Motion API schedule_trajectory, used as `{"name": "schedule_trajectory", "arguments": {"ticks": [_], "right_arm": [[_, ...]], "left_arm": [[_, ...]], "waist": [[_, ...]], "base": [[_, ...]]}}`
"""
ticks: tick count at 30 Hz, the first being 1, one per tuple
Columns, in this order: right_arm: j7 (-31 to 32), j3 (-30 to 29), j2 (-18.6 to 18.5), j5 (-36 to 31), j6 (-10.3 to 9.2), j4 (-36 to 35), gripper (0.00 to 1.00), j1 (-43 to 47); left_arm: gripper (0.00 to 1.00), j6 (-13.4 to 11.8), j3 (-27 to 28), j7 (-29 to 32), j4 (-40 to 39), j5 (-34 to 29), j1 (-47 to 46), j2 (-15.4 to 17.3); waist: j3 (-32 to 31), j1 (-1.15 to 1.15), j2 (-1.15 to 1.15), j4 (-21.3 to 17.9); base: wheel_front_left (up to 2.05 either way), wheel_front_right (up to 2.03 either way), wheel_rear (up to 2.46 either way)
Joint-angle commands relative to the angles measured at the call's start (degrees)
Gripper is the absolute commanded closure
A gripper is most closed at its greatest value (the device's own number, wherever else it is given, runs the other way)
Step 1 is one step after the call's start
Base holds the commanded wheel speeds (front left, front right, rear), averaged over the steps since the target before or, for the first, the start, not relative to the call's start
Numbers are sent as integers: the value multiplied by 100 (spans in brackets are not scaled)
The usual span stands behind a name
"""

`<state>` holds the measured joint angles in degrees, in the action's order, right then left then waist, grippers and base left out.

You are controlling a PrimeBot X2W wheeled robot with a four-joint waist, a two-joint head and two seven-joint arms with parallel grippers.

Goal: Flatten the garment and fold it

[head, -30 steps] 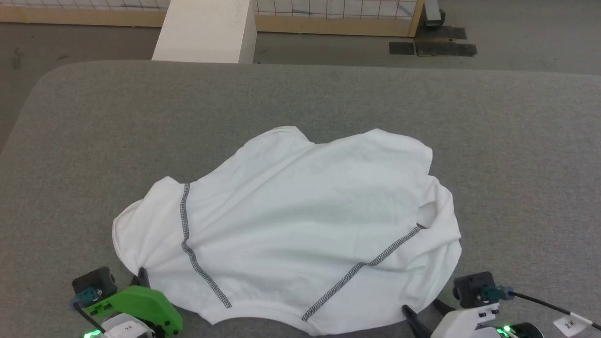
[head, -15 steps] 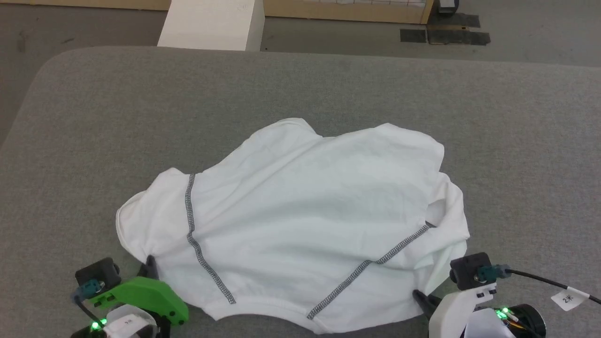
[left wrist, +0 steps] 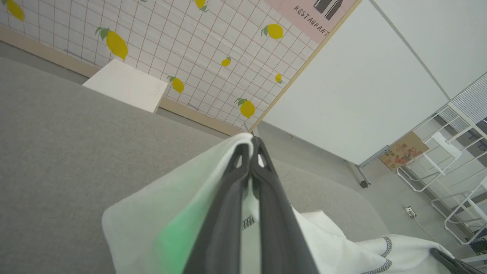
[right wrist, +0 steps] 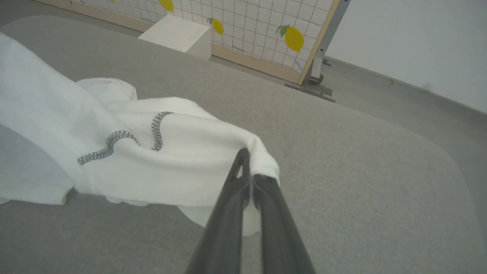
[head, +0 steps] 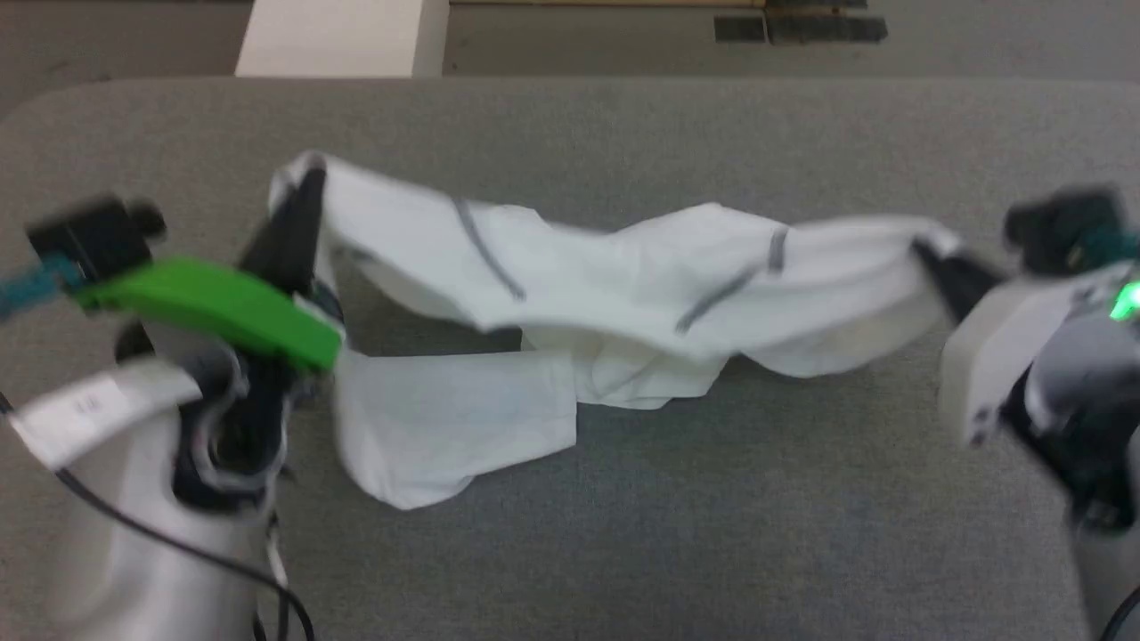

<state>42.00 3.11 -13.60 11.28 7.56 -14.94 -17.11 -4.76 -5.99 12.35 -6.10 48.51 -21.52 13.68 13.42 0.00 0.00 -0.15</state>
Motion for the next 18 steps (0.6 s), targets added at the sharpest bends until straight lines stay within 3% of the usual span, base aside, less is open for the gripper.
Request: {"name": "schedule_trajectory", "arguments": {"ticks": [1,9,18], "right_arm": [[53,-13,-148,79,-8,70,100,-493],[57,313,-794,41,-8,1192,100,-3426],[-804,449,-718,-578,-8,2523,100,-5978]], "left_arm": [[100,-49,12,114,-37,-5,-479,97],[100,-405,-4,495,522,-578,-3148,471],[100,-689,93,-80,1622,-1272,-5483,635]], "waist": [[393,0,0,-135],[1407,0,0,-401],[2156,0,0,-615]], "base": [[0,0,0],[0,0,0],[0,0,0]]}}
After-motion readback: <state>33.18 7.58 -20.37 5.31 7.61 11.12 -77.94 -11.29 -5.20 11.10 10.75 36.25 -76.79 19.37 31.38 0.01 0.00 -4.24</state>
